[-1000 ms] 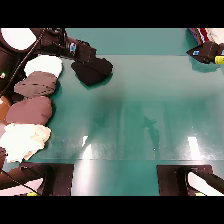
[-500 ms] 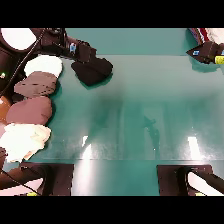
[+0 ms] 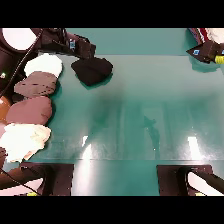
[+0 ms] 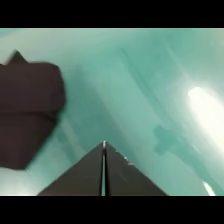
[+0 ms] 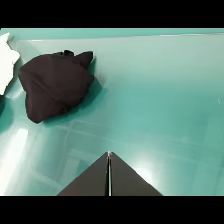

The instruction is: Fold the shirts.

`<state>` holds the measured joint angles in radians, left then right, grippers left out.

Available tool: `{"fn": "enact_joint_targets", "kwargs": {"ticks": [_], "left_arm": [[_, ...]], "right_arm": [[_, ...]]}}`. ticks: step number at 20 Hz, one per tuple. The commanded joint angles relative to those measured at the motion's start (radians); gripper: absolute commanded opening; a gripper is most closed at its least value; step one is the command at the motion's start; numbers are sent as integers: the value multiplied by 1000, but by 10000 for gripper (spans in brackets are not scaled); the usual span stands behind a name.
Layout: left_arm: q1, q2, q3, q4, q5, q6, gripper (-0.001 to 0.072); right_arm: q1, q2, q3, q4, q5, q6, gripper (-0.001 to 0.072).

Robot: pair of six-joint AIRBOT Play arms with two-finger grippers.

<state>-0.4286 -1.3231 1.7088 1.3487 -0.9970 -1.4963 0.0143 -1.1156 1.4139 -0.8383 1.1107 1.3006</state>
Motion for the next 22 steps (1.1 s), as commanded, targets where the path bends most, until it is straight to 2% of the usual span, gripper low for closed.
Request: {"fn": "enact_joint_targets", "kwargs": {"ticks": [1, 2, 3, 4, 7, 12, 17, 18, 19, 21, 22], "left_arm": [[0, -18, 0, 84, 70, 8, 265], [1, -41, 0, 143, 90, -36, 597], [8, -72, 0, 203, 102, -100, 642], [26, -116, 0, 257, 107, -148, 642], [113, -278, 0, 233, 108, -230, 642], [190, -522, 0, 66, 178, -214, 642], [187, -565, 3, 45, 249, -204, 639], [187, -565, 3, 42, 248, -205, 546], [187, -565, 3, 41, 243, -204, 315], [187, -564, 3, 35, 234, -204, 21], [187, -562, 15, 35, 206, -204, 24]], "right_arm": [[1, 0, 0, 9, -1, 0, 18], [1, 0, 0, 16, 14, 0, 18], [1, 0, 0, 29, 22, 0, 18], [1, 0, 0, 35, 21, 0, 18], [1, 0, 0, 34, 31, 0, 18], [1, 0, 0, 34, 43, 0, 20], [1, 0, 0, 34, 41, 0, 19], [1, 0, 0, 34, 41, 0, 19], [1, 0, 0, 34, 42, 0, 19], [1, 0, 0, 34, 42, 0, 19], [1, 0, 0, 34, 42, 0, 18]]}}
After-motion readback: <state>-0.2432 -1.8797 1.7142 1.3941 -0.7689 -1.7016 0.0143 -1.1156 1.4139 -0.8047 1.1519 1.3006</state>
